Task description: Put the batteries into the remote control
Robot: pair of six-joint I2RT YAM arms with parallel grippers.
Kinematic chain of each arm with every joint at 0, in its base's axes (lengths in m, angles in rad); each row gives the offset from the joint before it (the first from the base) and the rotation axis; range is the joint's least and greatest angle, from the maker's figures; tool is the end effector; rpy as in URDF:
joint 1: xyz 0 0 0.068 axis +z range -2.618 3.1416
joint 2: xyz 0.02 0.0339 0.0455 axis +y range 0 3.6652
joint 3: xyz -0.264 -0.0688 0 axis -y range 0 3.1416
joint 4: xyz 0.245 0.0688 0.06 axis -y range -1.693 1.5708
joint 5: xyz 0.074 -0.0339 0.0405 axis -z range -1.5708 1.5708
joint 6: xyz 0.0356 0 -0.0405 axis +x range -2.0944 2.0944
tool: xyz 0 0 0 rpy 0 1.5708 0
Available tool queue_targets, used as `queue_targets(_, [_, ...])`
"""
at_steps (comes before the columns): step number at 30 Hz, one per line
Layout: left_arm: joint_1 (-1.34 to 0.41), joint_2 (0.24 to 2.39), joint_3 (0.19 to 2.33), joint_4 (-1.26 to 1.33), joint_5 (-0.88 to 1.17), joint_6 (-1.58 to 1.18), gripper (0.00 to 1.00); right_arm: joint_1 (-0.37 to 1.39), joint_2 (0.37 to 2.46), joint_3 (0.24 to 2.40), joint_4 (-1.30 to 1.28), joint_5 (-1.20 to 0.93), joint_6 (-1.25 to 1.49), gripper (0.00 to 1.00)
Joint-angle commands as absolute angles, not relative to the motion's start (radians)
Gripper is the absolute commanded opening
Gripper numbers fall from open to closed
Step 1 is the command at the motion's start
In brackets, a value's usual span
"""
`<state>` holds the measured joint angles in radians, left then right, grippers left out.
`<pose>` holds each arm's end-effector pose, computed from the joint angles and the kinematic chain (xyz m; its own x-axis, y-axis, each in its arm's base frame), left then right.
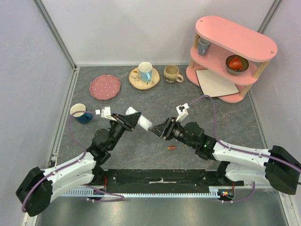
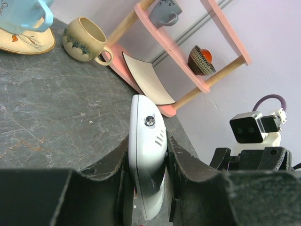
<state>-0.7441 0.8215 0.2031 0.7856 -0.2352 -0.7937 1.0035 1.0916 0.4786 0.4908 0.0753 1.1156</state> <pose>0.1393 -0.1170 0.2317 -0.2632 -0.7001 -0.6638 0.4306 0.5304 -0.7302 0.1322 0.2025 0.2425 -0.7481 0.4926 -0.4446 -0.2933 0.3556 0.8874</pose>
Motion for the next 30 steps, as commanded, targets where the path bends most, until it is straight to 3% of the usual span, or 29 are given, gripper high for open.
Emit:
queue_targets(1, [-0.752,0.801,0.218,0.813,-0.275,-0.755,0.02,1.002,1.121,0.526,0.56,0.084,1.137,0.56])
queue_targets(10, [-0.753,0.796,0.221,0.811,-0.265,-0.752,0.02,1.002,1.146,0.532,0.566,0.121,1.16,0.48])
queue_targets(30, [-0.755,0.776,0.213,0.81,-0.259,-0.758,0.02,1.0,1.186,0.54,0.575,0.155,1.201,0.43])
